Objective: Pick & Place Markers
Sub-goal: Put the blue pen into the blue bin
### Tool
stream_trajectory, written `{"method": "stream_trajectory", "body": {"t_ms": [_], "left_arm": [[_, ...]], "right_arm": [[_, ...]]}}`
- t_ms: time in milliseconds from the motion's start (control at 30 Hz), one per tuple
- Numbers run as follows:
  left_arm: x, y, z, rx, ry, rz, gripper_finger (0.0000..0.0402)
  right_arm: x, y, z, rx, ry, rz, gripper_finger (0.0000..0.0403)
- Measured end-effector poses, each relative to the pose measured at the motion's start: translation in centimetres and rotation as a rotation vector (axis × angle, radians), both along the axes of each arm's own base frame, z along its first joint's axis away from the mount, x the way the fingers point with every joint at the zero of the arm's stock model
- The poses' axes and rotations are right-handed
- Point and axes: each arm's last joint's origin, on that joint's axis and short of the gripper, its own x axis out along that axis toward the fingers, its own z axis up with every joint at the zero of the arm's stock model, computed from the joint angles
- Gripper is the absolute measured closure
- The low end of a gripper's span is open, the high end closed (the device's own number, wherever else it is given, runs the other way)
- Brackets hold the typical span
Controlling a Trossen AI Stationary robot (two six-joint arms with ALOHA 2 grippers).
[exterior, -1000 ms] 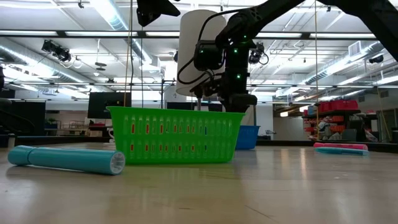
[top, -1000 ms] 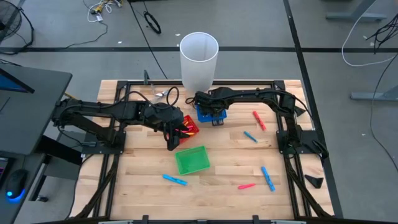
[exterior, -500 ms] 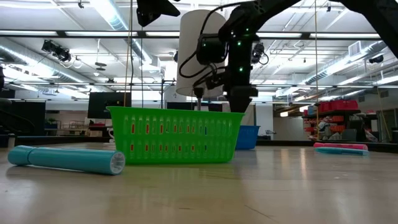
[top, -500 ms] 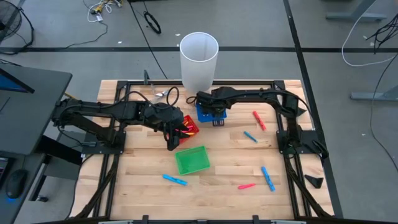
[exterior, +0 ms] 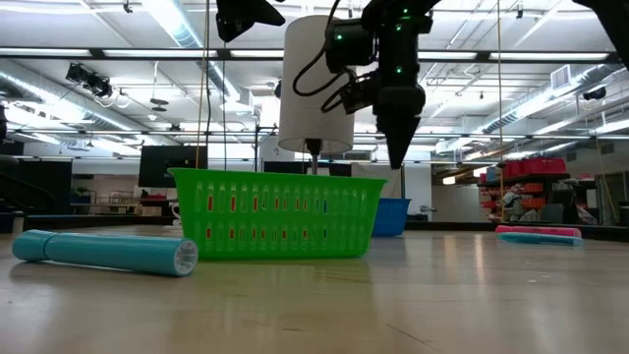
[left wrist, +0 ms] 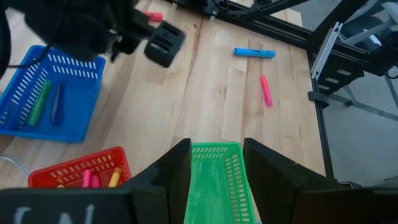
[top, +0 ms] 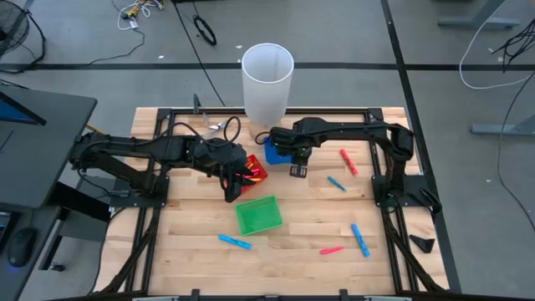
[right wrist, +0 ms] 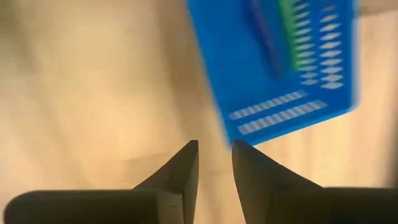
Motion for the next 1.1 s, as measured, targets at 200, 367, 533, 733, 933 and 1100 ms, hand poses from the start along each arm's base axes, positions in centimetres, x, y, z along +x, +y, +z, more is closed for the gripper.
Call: {"method": "stream_trajectory", "body": {"t_ms": [200, 367, 533, 733, 933, 1100], "left_arm": [[0.0, 0.0, 0.0, -0.001, -0.004, 0.000, 0.0250], [0.0, 0.0, 0.0, -0.001, -0.003, 0.000, 0.0250], [0.0, 0.0, 0.0, -0.004, -0.003, 0.002, 0.0250], [0.0, 0.0, 0.0, -0.006, -0.003, -0.002, 0.0250], [0.0, -0.1, 0.0, -0.015, 0.004, -0.014, 0.0250], [0.0, -0.1, 0.0, -0.017, 0.003, -0.016, 0.0250]], "right_arm": [[-0.7, 0.6, 0.6, 0.159, -0.005, -0.174, 0.0302], [-1.0, 1.2, 0.7, 0.267, 0.020, -0.295, 0.0300], [-0.9, 2.4, 0.7, 0.276, 0.043, -0.290, 0.0279], [-0.8, 3.1, 0.7, 0.256, 0.041, -0.313, 0.0231], [-1.4, 3.1, 2.2, 0.192, -0.012, -0.308, 0.0178], [-2.6, 3.1, 4.5, 0.132, -0.093, -0.311, 0.0157]]}}
